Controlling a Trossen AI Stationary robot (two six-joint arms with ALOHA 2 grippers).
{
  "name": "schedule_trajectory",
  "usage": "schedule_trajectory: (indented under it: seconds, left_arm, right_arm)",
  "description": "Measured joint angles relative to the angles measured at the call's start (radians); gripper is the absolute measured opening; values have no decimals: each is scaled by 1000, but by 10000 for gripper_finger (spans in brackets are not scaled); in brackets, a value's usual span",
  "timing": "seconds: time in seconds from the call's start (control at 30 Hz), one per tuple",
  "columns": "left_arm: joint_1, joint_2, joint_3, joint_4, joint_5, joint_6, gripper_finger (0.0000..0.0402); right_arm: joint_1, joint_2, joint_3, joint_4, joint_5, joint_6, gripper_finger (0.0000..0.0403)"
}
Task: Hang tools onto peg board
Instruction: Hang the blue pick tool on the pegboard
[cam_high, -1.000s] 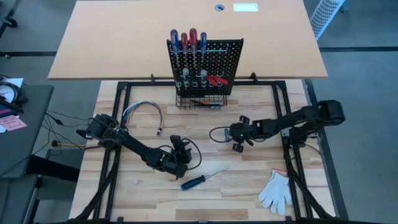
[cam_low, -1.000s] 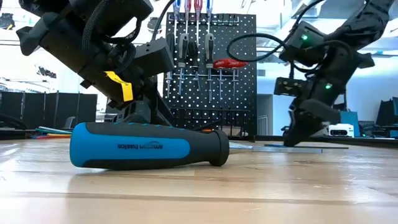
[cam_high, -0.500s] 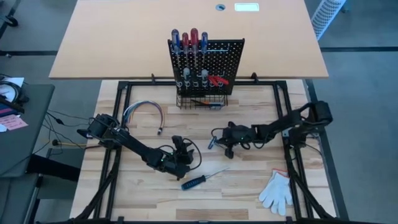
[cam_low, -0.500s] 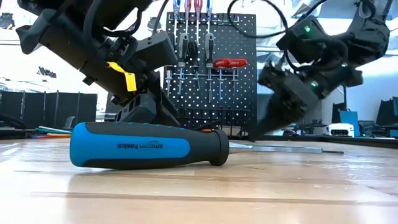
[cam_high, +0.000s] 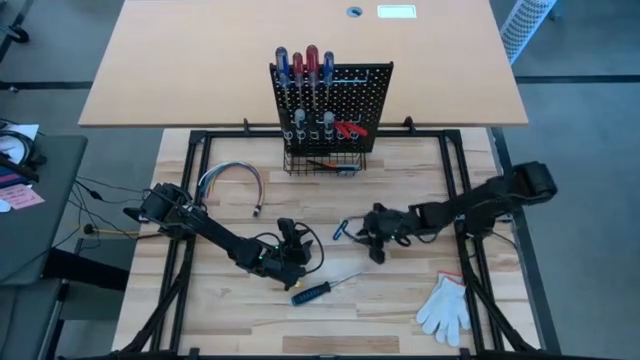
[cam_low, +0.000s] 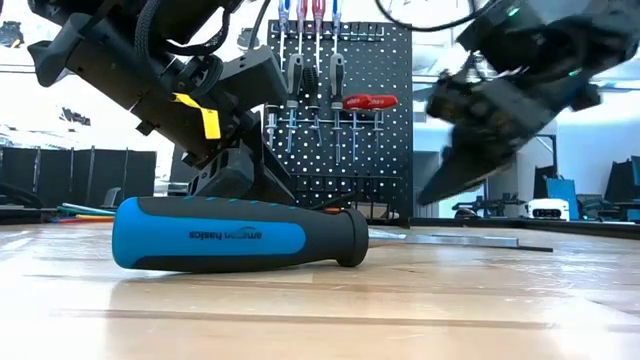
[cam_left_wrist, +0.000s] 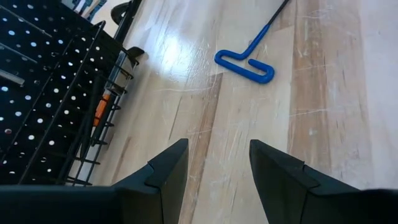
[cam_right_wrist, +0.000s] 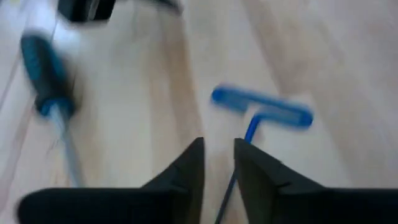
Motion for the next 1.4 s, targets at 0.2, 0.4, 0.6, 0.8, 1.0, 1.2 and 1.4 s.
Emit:
schedule_trajectory:
  seconds: [0.2, 0.4, 0.6, 0.8, 1.0, 1.2, 1.4]
  left_arm:
    - [2, 0, 0, 3, 18, -18, 164]
    - [40, 3, -1, 83, 111, 14, 163]
    - [176, 10, -1, 317, 454, 178, 112]
    - [383, 73, 1, 458, 899, 81, 12]
    - [434, 206, 48, 502, 1030, 69, 5]
    - [454, 230, 121, 353, 1020, 22, 1]
    - [463, 244, 120, 319, 1018, -3, 1]
  right_arm:
    - [228, 37, -44, 17, 467, 98, 139]
    - [211, 151, 56, -28, 499, 115, 120]
    - [229, 170, 74, -50, 513, 153, 94]
    - [332, 94, 74, -128, 623, 223, 80]
    - [397, 77, 74, -141, 706, 238, 76]
    - [428, 80, 74, -162, 705, 299, 76]
    - [451, 80, 74, -197, 673, 362, 76]
